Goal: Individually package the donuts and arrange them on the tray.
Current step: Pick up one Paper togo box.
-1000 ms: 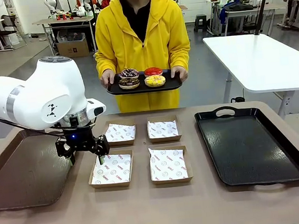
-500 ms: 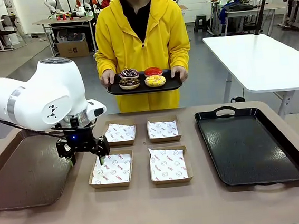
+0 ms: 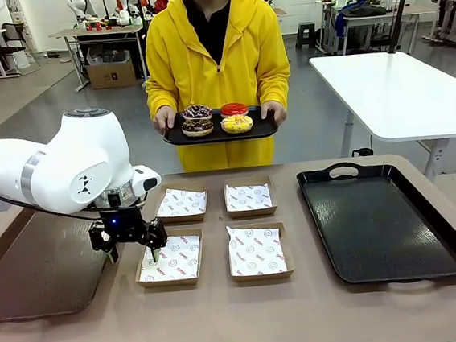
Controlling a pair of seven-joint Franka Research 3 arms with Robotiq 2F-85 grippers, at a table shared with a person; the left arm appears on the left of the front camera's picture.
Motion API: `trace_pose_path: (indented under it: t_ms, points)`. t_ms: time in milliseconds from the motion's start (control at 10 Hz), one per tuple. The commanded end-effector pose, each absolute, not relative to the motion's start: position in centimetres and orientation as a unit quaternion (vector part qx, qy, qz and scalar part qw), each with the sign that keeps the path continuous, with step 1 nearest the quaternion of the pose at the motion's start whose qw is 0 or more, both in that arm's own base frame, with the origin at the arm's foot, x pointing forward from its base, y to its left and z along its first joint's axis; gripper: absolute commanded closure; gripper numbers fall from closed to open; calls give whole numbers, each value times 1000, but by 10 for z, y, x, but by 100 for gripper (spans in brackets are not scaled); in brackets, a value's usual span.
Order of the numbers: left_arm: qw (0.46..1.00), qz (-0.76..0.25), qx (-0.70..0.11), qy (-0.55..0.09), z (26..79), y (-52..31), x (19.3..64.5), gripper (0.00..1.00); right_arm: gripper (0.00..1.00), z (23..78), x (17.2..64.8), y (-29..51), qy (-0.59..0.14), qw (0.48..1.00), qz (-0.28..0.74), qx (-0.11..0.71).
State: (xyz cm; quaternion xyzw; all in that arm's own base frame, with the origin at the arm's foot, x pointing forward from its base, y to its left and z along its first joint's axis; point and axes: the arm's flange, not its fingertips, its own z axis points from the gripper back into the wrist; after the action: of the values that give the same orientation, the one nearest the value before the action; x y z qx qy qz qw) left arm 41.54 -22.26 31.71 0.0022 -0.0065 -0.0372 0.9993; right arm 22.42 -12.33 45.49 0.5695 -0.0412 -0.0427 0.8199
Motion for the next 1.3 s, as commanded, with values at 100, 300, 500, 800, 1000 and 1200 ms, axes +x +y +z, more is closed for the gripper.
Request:
trace_pose_path:
  t_ms: [100, 300, 500, 800, 1000, 1200]
  points:
    - [998, -63, -9, -22, 317, -229, 420, 71, 0, 455, 224, -124, -38, 817, -44, 573]
    - [998, -64, -9, -23, 319, -229, 420, 100, 0, 455, 224, -124, -38, 817, -44, 573]
    - [998, -58, -3, -20, 318, -229, 422, 91, 0, 455, 224, -124, -38, 817, -44, 573]
    - [998, -53, -5, -22, 321, -229, 423, 100, 0, 455, 224, -124, -38, 817, -44, 573]
    - [999, -47, -5, -26, 327, -229, 422, 100, 0, 455, 224, -124, -38, 817, -44, 573]
    - [999, -39, -3, -23, 332, -229, 421, 100, 0, 455, 224, -124, -38, 817, -44, 573]
